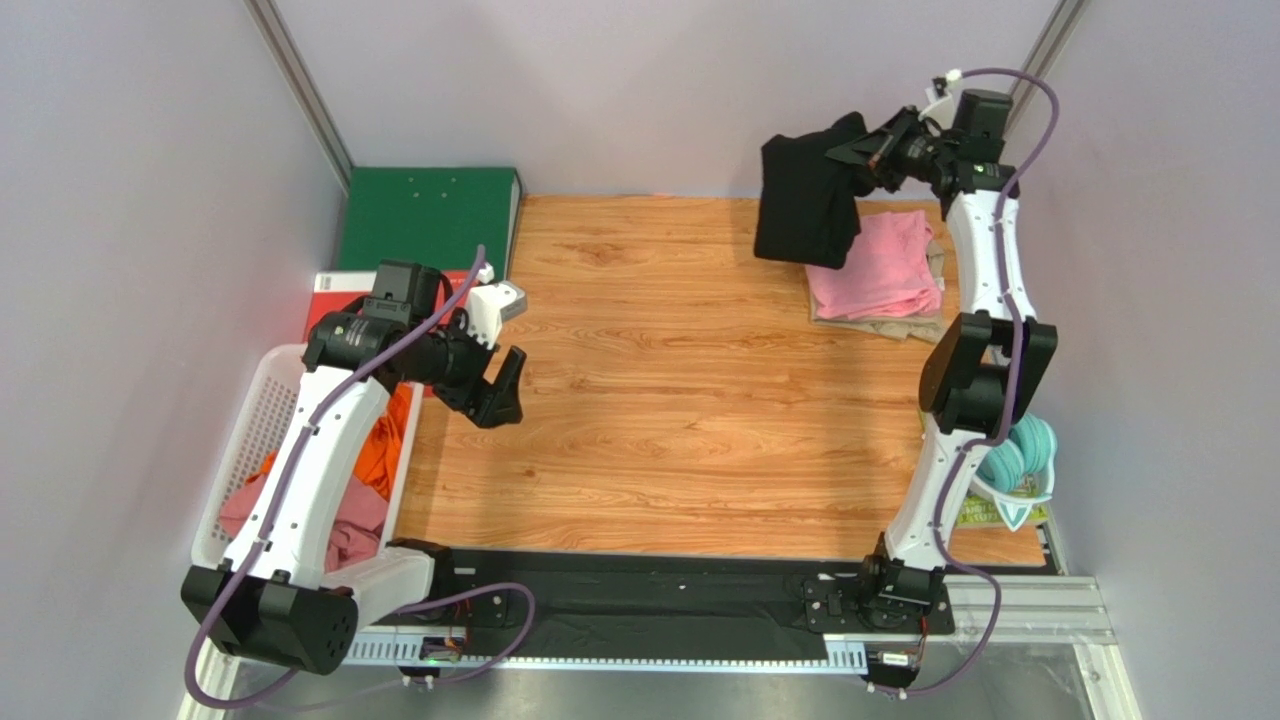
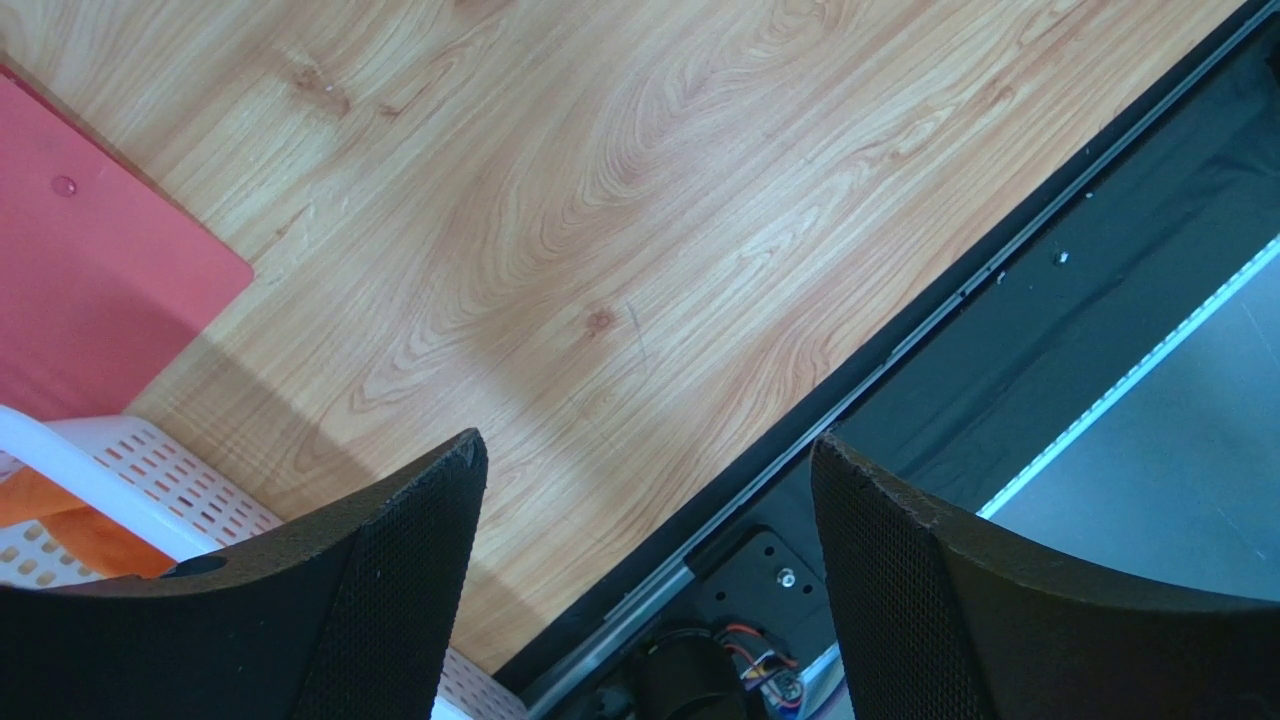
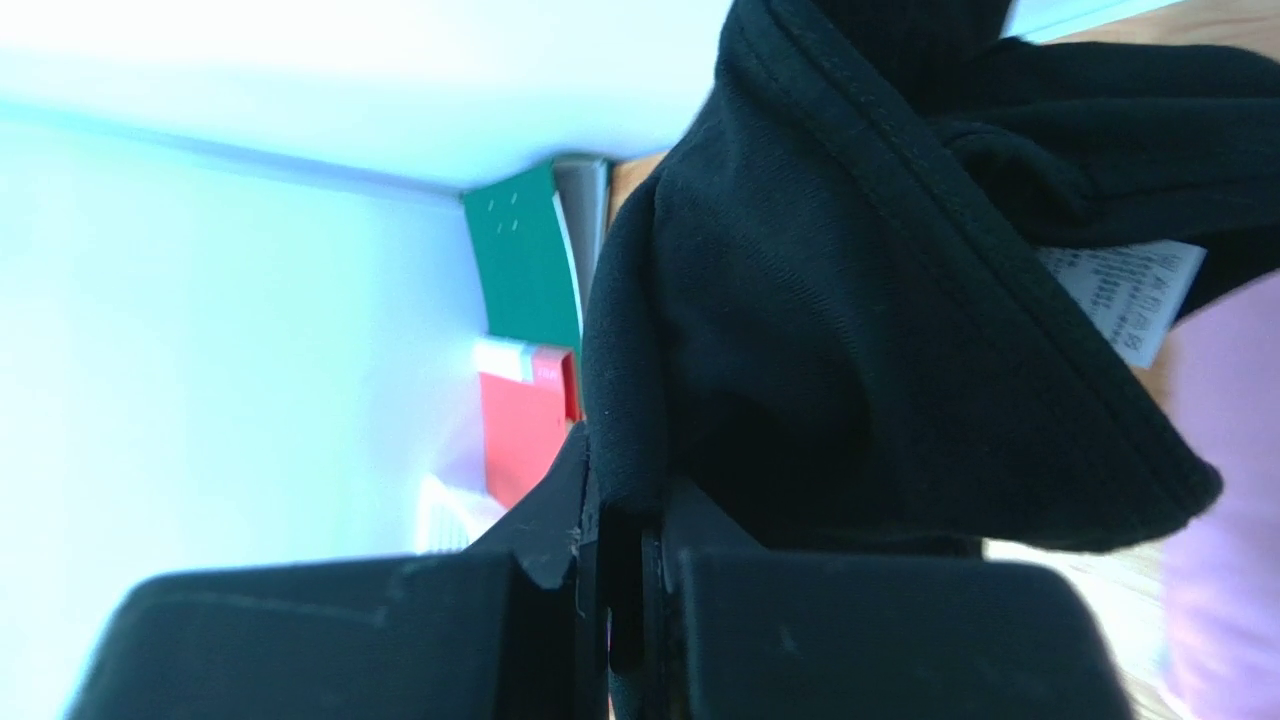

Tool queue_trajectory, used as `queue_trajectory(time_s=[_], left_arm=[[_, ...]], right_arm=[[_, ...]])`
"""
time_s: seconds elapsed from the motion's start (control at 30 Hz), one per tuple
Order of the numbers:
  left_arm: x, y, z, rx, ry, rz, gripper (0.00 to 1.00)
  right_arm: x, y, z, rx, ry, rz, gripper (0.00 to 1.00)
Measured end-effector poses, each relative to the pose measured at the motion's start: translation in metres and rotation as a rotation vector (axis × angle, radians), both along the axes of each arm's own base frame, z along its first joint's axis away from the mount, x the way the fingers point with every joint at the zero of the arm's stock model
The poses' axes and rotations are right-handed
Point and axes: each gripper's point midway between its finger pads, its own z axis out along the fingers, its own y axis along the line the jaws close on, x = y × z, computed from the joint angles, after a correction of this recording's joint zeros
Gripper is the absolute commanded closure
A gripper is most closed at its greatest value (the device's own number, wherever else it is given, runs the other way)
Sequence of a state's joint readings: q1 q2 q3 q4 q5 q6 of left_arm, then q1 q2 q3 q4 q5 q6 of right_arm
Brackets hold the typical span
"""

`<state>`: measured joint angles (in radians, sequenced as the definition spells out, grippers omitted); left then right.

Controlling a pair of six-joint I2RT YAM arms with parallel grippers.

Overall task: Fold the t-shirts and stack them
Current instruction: Put the neatly folded tshirt into the corner of the board with the right arm

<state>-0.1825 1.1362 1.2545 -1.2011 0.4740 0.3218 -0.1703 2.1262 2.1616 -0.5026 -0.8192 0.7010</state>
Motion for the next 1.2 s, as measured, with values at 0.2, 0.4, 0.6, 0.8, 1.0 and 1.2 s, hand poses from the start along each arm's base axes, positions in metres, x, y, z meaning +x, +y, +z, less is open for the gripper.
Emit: queue_trajectory(time_s=[0.2, 0.4, 0.6, 0.8, 1.0, 1.2], left_arm=[[0.000, 0.000, 0.001, 0.000, -0.003, 0.000, 0.15], [0.000, 0.000, 0.001, 0.000, -0.003, 0.000, 0.15], [0.000, 0.000, 0.000, 0.000, -0.003, 0.000, 0.15], [0.000, 0.000, 0.000, -0.001, -0.002, 0.000, 0.15], [0.000, 0.000, 0.000, 0.001, -0.001, 0.000, 0.15], [-0.001, 0.001, 0.000, 0.005, 0.000, 0.001, 0.15]], right_arm=[[-0.004, -0.041, -0.022, 0.019, 0.072, -0.104, 1.00], [-0.006, -0.057, -0.039, 0.040, 0.132, -0.153, 1.00], [-0.001, -0.060, -0.029, 0.051, 0.109, -0.162, 1.00], [0.003, -0.081, -0.047, 0.038, 0.162, -0.221, 1.00], [-0.002, -0.125, -0.125, -0.066, 0.375, -0.357, 1.00], [0.010, -0.140, -0.143, -0.067, 0.406, -0.334, 1.00]])
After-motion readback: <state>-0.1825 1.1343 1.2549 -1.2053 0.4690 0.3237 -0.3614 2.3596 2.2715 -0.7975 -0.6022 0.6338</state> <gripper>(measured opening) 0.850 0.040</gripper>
